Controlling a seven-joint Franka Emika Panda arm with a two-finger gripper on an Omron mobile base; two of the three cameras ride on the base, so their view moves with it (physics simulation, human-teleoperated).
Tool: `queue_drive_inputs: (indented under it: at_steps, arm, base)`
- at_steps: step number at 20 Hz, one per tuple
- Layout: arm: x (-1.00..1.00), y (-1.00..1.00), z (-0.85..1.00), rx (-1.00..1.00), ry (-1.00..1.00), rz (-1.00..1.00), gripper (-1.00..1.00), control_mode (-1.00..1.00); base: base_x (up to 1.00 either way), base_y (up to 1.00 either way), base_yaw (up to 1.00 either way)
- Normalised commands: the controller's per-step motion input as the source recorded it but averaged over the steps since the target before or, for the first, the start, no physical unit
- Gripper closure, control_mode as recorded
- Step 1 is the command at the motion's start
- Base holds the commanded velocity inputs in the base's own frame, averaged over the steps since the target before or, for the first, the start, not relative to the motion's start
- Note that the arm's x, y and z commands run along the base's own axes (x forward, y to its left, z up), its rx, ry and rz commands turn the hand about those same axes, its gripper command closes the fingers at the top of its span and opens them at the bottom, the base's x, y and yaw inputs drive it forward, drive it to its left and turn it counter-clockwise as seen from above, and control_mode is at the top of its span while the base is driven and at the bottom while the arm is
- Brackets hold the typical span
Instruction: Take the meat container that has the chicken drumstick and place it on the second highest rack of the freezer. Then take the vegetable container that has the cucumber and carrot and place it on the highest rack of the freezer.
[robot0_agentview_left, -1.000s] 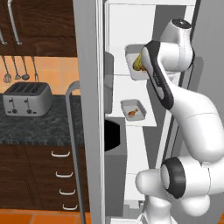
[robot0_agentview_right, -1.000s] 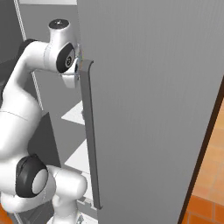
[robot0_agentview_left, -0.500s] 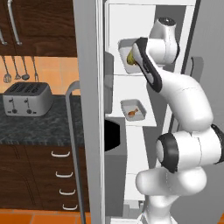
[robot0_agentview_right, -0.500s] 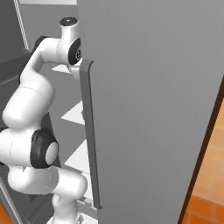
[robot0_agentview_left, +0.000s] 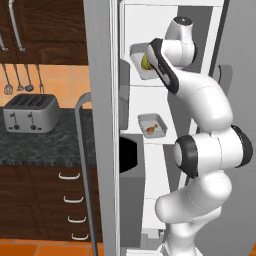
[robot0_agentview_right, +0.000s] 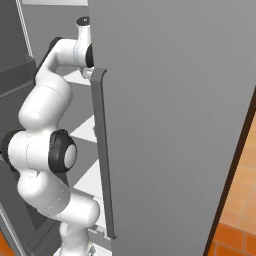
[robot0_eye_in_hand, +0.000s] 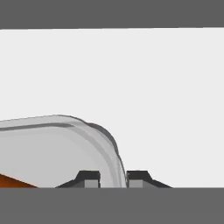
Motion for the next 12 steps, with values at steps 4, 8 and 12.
queue_drive_inputs:
  at_steps: [4,8,12]
  arm:
    - [0.32,0.00,-0.11,0.00,0.00,-0.03,1.00,-1.00]
    - [0.20,0.01,-0.11,0.00,0.00,-0.05,1.00,-1.00]
    - [0.25,0.00,-0.12,0.00,0.00,-0.09,1.00,-1.00]
  base:
    - [0.00,0.00,0.00]
    - [0.00,0.00,0.00]
    - [0.00,0.00,0.00]
